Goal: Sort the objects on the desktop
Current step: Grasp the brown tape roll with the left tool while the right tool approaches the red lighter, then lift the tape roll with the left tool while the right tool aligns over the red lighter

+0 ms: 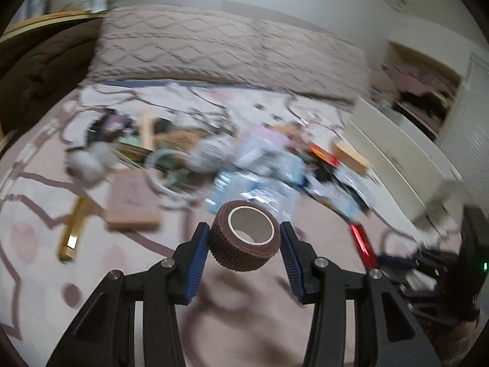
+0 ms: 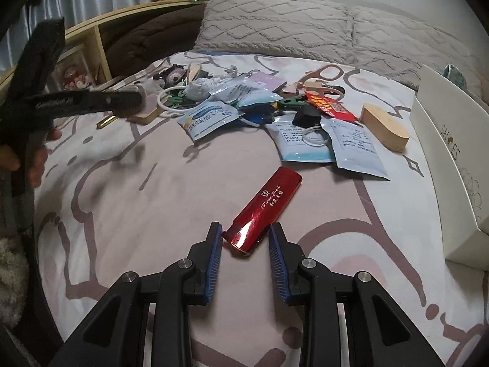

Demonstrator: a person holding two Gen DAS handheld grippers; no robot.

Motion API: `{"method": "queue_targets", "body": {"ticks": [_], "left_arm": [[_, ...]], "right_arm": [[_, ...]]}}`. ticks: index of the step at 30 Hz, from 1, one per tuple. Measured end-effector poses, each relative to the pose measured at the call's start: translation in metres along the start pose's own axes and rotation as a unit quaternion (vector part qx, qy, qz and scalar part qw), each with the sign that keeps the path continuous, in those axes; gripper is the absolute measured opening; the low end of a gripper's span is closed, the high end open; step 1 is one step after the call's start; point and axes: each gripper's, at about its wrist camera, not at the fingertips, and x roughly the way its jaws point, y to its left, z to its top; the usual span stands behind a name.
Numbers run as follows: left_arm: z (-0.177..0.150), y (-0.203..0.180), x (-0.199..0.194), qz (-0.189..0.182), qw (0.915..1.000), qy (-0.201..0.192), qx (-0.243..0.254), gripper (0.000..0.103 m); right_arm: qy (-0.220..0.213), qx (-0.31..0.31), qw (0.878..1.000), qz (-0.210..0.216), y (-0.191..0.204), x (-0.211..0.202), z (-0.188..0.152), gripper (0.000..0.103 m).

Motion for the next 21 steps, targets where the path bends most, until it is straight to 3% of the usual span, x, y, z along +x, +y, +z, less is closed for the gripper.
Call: {"method": "queue_targets", "body": {"ticks": [4, 7, 21], "left_arm": [[-0.018, -0.025, 0.011, -0.013, 0.9991, 0.029, 0.027, 0.046], [-0.027, -0.035, 0.018, -0.017, 0.9982, 0.042, 0.040, 0.046], [-0.040, -0.046, 0.031, -0.002, 0.9963, 0.062, 0.058, 0.046]], "right_arm": [[0.001, -0.011, 1.000, -0.018, 0.006, 0.001, 0.000, 0.036], [0.003, -0.016, 0.999, -0.043, 0.007, 0.001, 0.000, 0.063], [0.016, -0.008, 0.995, -0.099, -0.004, 0.001, 0.000, 0.065]]}}
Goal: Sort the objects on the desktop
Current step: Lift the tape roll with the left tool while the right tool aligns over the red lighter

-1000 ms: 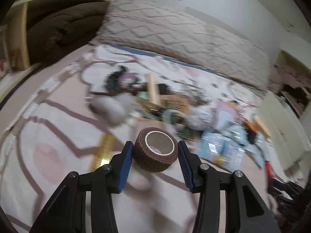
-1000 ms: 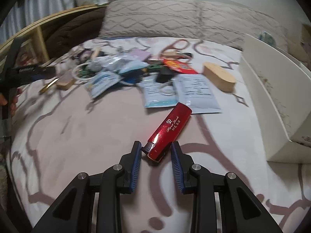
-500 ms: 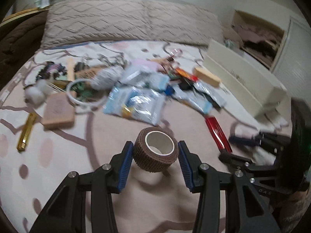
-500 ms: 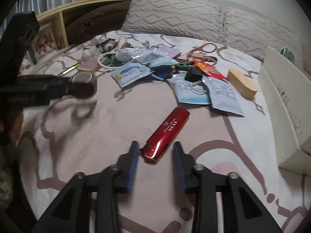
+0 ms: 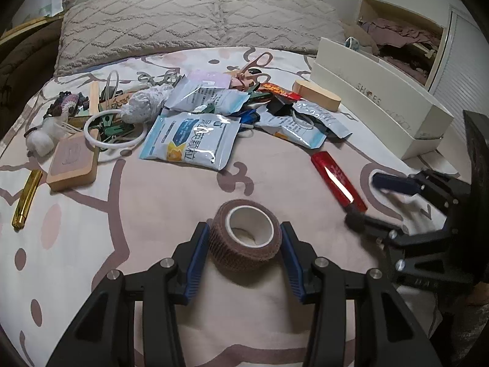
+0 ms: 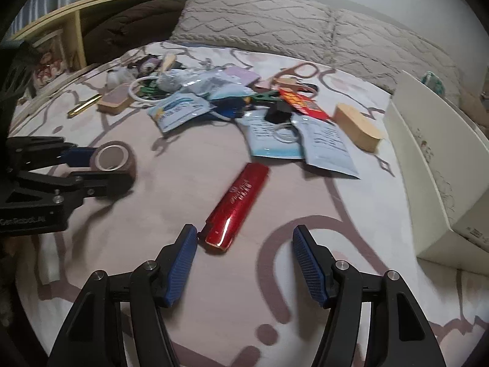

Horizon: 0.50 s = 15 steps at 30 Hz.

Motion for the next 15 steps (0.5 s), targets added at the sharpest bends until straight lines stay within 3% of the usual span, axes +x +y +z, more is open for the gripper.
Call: {"method": "queue_targets", "body": {"ticks": [6, 10, 15], "left_arm": [[-0.001, 0.000, 0.004, 0.002, 1.0000, 0.008, 0.000, 0.047], [-0.002, 0.000, 0.004, 0.003, 1.0000, 0.008, -0.001, 0.060], [-0.001, 0.000, 0.004, 0.013, 0.9999, 0.004, -0.001, 0.062]], "right_arm": [[0.007, 0.023, 0.999, -0.046, -0.017, 0.000, 0.000, 0.065], [0.013, 0.043, 0.996, -0.080, -0.027, 0.000, -0.001, 0.065], [0.019, 0.056, 0.991, -0.121, -0.033, 0.001, -0.002, 0.070]]}}
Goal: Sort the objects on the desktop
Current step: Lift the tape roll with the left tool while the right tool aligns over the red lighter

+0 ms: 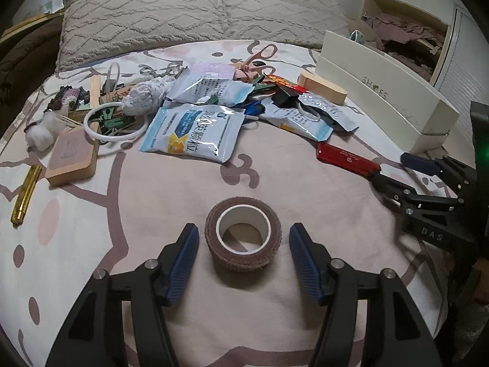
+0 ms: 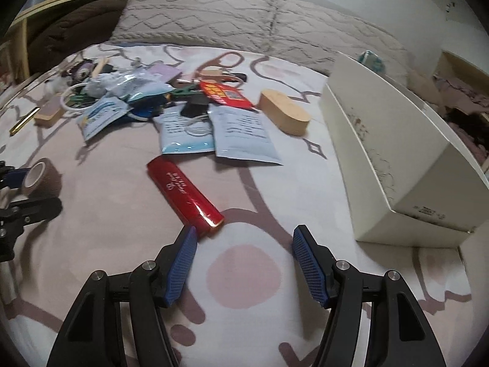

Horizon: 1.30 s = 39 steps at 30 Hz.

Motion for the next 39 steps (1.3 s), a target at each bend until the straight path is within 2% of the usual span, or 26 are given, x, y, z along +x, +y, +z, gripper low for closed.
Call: {"method": "queue_targets", "body": {"ticks": [1, 2, 5, 8, 9, 10, 11, 13, 17, 22, 25, 32, 36, 37, 39], "left_arm": [[0.000, 0.000, 0.000, 0.004, 1.0000, -0.002, 0.000, 0.062], [0.000, 0.000, 0.000, 0.004, 1.0000, -0.002, -0.001, 0.062], [0.000, 0.002, -0.001, 0.006, 1.0000, -0.004, -0.004, 0.062], [0.000, 0.002, -0.002, 0.001, 1.0000, -0.004, -0.003, 0.062], [0.001, 0.001, -0.002, -0.002, 1.0000, -0.004, 0.000, 0.059], [0.001, 0.000, -0.002, -0.005, 1.0000, -0.004, 0.004, 0.050], [0.001, -0.002, -0.001, -0.008, 0.9999, -0.003, 0.009, 0.046], [0.001, -0.004, -0.001, -0.006, 0.9999, -0.004, 0.015, 0.043], [0.001, -0.003, -0.003, -0.016, 0.9998, -0.006, 0.015, 0.043], [0.001, -0.007, -0.003, -0.017, 0.9995, -0.006, 0.026, 0.043], [0.000, -0.009, -0.001, -0.017, 0.9994, -0.004, 0.030, 0.043], [-0.002, -0.006, 0.005, -0.025, 0.9995, 0.001, 0.021, 0.043], [-0.003, -0.005, 0.006, -0.028, 0.9995, 0.003, 0.015, 0.043], [-0.003, -0.005, 0.006, -0.029, 0.9995, 0.003, 0.014, 0.043], [-0.003, -0.004, 0.006, -0.030, 0.9995, 0.003, 0.011, 0.043]], "right_arm": [[0.000, 0.003, 1.000, -0.010, -0.001, 0.000, 0.000, 0.078], [-0.001, 0.007, 1.000, -0.017, -0.002, 0.000, 0.000, 0.082], [-0.004, 0.014, 1.000, -0.026, -0.006, -0.003, 0.000, 0.082], [-0.015, -0.007, 0.999, -0.035, -0.002, -0.009, 0.003, 0.082], [-0.015, -0.020, 0.999, -0.045, 0.000, -0.009, 0.006, 0.083], [-0.012, -0.031, 0.998, -0.055, 0.001, -0.007, 0.008, 0.083], [-0.007, -0.042, 0.997, -0.062, 0.002, -0.005, 0.011, 0.083], [-0.003, -0.062, 0.995, -0.074, 0.004, 0.000, 0.018, 0.083], [0.003, -0.084, 0.992, -0.090, 0.004, 0.004, 0.025, 0.083], [0.019, -0.117, 0.992, -0.045, 0.014, -0.003, 0.017, 0.083], [0.026, -0.129, 0.990, -0.059, 0.020, 0.004, 0.014, 0.083], [0.035, -0.122, 0.987, -0.102, 0.011, 0.026, 0.034, 0.083], [0.041, -0.099, 0.991, -0.080, 0.006, 0.026, 0.037, 0.083], [0.042, -0.091, 0.993, -0.058, 0.005, 0.024, 0.037, 0.083], [0.050, -0.068, 0.996, 0.017, 0.006, 0.021, 0.035, 0.083]]}}
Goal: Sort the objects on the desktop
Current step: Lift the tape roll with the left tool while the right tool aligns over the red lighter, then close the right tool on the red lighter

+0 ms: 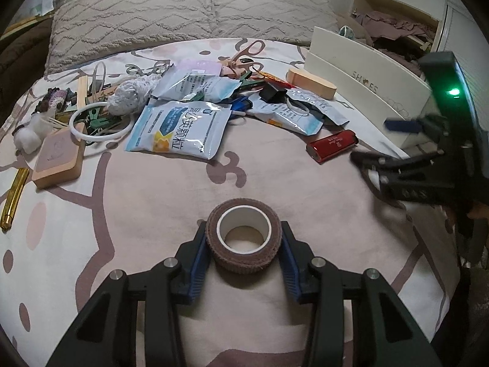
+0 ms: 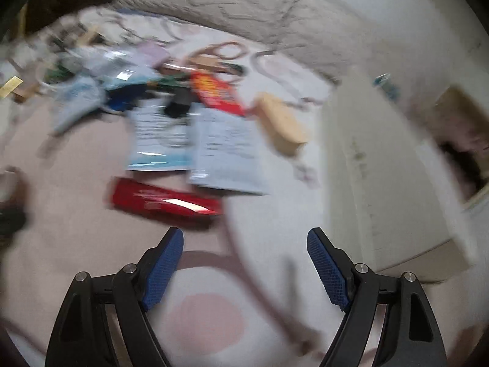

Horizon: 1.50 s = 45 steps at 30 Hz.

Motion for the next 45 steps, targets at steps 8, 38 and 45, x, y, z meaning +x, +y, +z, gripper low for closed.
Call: {"method": "queue_targets", "body": {"ticks": [8, 38, 45], "left_arm": [[0.000, 0.003, 0.002, -0.008, 0.9999, 0.002, -0.007, 0.043], [-0.002, 0.004, -0.001, -0.067, 0.9977, -0.002, -0.011, 0.095], [-0.001, 0.014, -0.003, -0.061, 0.9975, -0.006, -0.034, 0.077]], "right_arm": [[0.011, 0.038, 0.995, 0.087, 0.020, 0.007, 0.010, 0.083], [-0.021, 0.070, 0.990, 0.124, 0.006, 0.030, 0.011, 0.084], [-0.038, 0.074, 0.989, 0.125, 0.004, 0.028, 0.008, 0.083]]}}
